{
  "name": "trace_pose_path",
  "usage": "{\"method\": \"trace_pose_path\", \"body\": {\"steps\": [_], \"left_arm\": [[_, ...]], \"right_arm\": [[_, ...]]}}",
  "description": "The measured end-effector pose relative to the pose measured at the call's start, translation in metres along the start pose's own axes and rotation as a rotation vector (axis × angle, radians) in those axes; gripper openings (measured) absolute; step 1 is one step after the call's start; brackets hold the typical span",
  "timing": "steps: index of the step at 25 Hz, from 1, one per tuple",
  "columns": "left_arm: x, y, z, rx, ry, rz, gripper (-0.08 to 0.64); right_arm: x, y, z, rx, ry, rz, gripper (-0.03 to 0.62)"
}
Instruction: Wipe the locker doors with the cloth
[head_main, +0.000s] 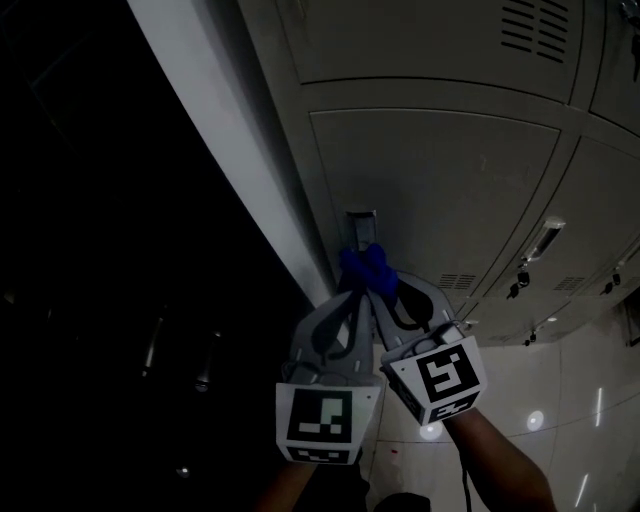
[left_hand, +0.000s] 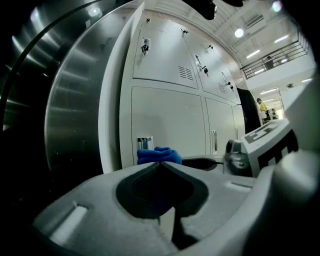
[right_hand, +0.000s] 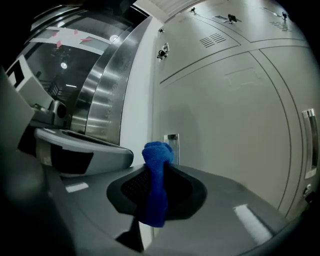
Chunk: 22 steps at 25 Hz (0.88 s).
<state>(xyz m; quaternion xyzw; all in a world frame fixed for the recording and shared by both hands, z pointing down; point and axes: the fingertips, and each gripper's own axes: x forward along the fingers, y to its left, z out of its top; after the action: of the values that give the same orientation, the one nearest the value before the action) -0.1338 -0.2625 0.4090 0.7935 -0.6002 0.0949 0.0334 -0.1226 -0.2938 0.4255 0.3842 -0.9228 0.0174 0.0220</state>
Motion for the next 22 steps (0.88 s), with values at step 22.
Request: {"method": "trace_pose_path", "body": {"steps": [22], "left_arm": [[0.033, -0.026, -0.025, 0.004, 0.038, -0.04, 0.003]], "right_arm": [[-0.059, -0.093, -0.015, -0.009, 0.006, -0.219, 0.058]]}}
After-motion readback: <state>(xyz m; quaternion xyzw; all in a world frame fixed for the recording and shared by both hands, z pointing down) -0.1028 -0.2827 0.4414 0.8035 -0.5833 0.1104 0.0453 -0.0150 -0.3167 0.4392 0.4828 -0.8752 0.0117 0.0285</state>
